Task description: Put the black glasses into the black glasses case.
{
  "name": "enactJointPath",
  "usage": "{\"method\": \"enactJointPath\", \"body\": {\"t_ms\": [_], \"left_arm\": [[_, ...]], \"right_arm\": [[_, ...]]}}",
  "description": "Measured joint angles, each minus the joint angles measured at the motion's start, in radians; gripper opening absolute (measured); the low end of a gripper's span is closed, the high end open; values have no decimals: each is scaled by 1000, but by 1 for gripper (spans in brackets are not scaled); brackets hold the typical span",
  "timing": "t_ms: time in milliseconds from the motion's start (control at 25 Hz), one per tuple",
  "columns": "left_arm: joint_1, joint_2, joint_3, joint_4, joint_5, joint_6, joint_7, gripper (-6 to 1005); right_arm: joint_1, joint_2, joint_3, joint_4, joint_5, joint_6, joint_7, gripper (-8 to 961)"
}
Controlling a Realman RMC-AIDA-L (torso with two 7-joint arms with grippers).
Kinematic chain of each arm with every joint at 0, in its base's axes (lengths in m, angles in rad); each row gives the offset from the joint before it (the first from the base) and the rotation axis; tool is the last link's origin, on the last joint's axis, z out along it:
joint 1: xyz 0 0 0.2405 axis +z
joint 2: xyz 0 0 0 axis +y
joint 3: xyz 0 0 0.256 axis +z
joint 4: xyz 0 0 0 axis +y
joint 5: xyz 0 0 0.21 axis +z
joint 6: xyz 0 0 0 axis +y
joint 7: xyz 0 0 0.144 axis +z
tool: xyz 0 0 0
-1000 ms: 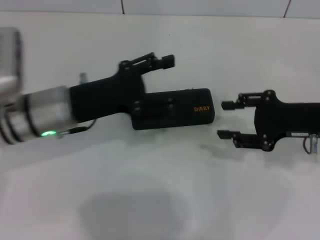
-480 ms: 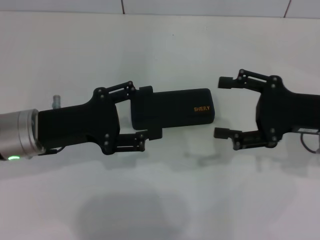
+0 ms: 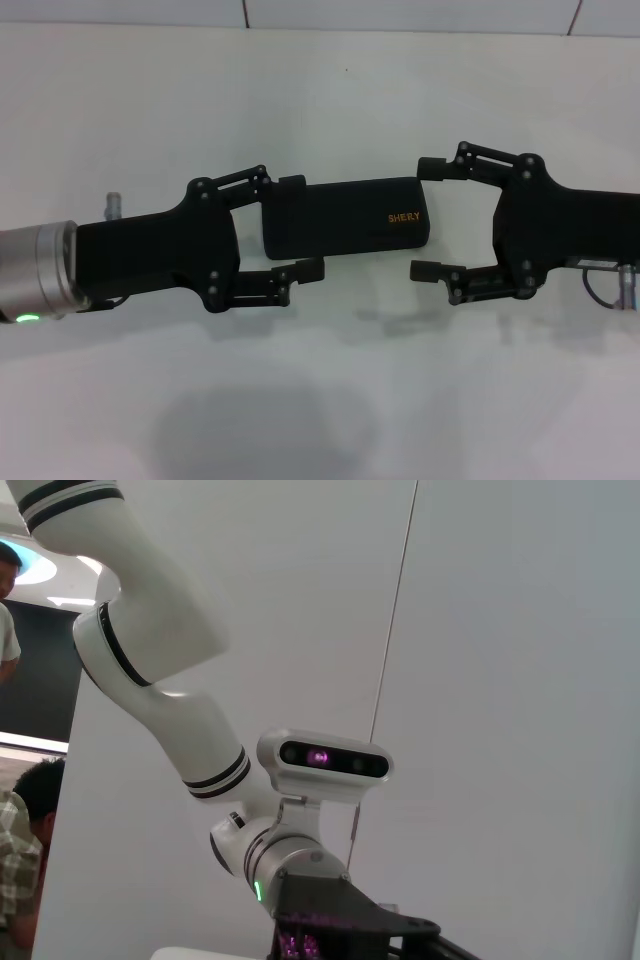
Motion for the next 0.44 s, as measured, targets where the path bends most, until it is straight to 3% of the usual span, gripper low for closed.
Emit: {"method": "enactJointPath", "body": {"t_ms": [440], "left_arm": [[17,5,0,-1,-10,6,7,830]], "right_arm": [[15,2,-6,32,1,2,-35,887]]}}
